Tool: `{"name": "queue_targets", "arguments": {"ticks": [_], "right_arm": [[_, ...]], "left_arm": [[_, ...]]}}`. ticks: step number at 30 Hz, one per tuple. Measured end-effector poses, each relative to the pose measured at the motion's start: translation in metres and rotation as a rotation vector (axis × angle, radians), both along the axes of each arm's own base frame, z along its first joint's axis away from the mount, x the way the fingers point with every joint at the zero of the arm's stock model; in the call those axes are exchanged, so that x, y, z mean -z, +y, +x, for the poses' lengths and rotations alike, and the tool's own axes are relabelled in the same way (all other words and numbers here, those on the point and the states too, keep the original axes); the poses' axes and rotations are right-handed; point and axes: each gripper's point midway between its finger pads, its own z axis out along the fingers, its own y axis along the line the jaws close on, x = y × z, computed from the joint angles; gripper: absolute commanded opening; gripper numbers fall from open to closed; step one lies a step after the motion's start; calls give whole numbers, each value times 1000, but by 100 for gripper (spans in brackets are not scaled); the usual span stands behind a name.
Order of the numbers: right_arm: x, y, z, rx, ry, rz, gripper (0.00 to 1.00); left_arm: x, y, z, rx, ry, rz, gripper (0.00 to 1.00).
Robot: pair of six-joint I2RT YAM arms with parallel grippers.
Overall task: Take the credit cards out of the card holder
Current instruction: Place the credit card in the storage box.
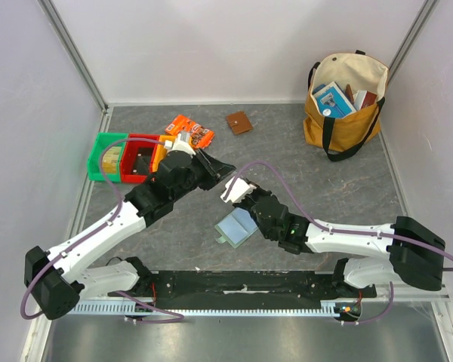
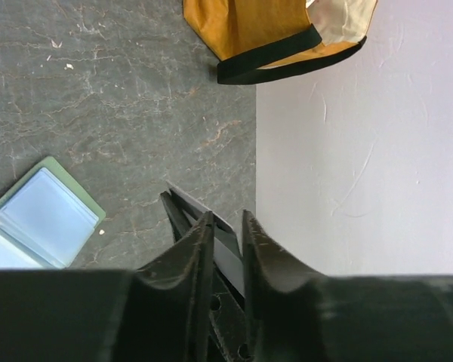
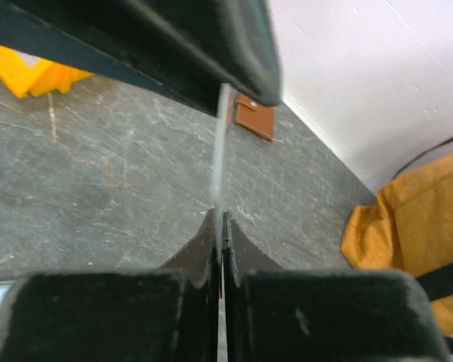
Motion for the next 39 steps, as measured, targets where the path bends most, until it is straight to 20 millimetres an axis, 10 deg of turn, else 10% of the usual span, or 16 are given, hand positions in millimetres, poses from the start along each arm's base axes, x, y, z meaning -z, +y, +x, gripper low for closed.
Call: {"name": "queue_targets", "arguments": {"ticks": [3,10,16,39], "right_arm": [[0,-5,2,32,-7,-6,5],[6,-5,0,30,25,5,59],[15,0,-11,-29,116,20,91],[62,-20,-57,-161,484,200,98]], "left_arm": [[3,0,1,-1,7,6,2],[9,5,2,43,-40,83,2],[14,54,37,77,-173,205,2],[72,207,153,297,-161,781,2]]}}
